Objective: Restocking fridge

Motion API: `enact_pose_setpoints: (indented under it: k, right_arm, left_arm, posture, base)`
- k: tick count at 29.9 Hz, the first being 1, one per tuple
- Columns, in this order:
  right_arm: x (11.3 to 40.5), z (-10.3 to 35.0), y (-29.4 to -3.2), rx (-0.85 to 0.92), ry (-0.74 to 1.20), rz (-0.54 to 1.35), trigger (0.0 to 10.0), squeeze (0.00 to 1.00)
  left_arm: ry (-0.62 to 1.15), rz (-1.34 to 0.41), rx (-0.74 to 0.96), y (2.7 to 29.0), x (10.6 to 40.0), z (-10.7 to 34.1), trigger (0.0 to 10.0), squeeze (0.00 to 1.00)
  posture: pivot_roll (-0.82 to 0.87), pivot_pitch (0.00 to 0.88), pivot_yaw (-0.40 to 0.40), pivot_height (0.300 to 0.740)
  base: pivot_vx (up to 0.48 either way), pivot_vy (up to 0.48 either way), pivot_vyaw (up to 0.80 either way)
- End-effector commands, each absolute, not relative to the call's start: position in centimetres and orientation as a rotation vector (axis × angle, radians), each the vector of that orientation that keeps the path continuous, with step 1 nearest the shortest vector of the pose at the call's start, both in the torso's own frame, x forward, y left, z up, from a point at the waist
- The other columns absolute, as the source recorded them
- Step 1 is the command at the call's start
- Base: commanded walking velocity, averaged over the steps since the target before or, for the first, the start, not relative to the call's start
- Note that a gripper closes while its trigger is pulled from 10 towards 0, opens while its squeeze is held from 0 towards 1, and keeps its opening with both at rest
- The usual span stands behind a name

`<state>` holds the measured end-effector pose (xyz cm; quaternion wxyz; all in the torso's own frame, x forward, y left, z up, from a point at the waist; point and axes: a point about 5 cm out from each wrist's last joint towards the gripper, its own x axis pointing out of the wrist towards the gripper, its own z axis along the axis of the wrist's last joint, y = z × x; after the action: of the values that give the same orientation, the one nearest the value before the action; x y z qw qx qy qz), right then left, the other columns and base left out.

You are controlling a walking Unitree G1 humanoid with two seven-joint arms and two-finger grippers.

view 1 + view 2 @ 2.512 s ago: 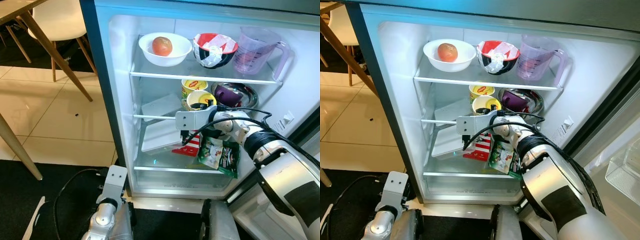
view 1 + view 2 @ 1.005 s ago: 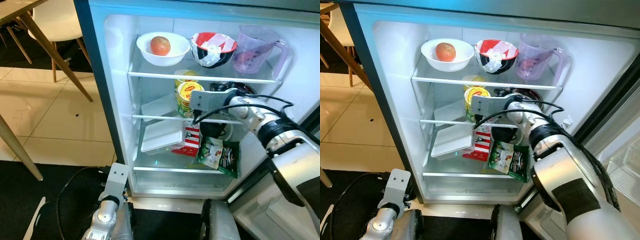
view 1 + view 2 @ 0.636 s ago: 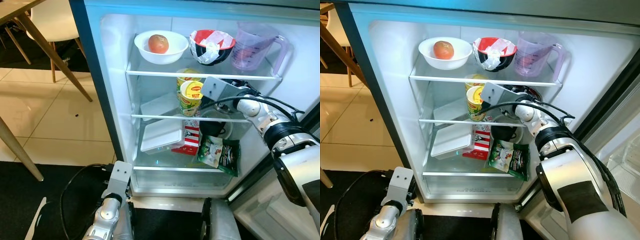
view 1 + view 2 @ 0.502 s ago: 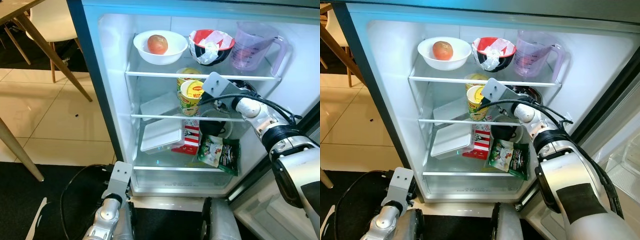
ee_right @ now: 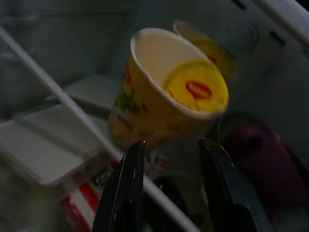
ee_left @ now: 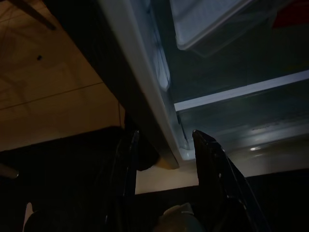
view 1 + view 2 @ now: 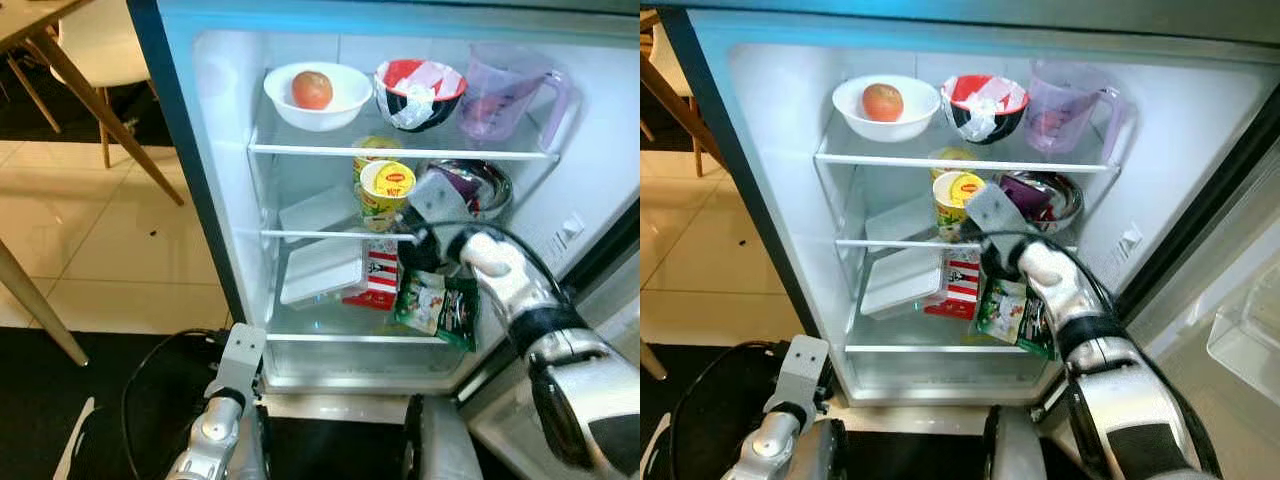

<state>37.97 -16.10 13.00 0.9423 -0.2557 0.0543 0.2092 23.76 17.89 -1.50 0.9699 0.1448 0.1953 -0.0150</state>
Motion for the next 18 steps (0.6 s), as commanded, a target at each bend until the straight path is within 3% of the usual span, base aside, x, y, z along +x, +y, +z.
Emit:
enact_pose_setpoints:
  k: [1, 10, 18]
  right_arm:
    - [37.7, 13.2, -16.1, -0.47, 0.091, 0.452, 10.0, 0.0]
    - [36.3, 9.7, -13.6, -0.434, 0.201, 0.513, 10.0, 0.0]
    - [37.4, 11.0, -11.1, -0.436, 0.203, 0.463, 10.0, 0.0]
  left_arm:
    - [0.412, -0.054, 0.297, 17.4, 23.3, -1.9, 10.0, 0.02]
    - [0.416, -0.058, 0.298, 17.4, 22.8, -2.1, 10.0, 0.02]
    - [0.416, -0.05, 0.301, 17.6, 22.6, -2.1, 10.0, 0.02]
  posture:
    - [0.05, 0.054, -0.059, 0.511]
    - [0.06, 0.078, -0.059, 0.511]
    - [0.08, 0.088, -0.062, 0.511]
  base:
    - [0.0, 0.0, 0.0]
    - [0.0, 0.0, 0.0]
    - [0.0, 0.0, 0.0]
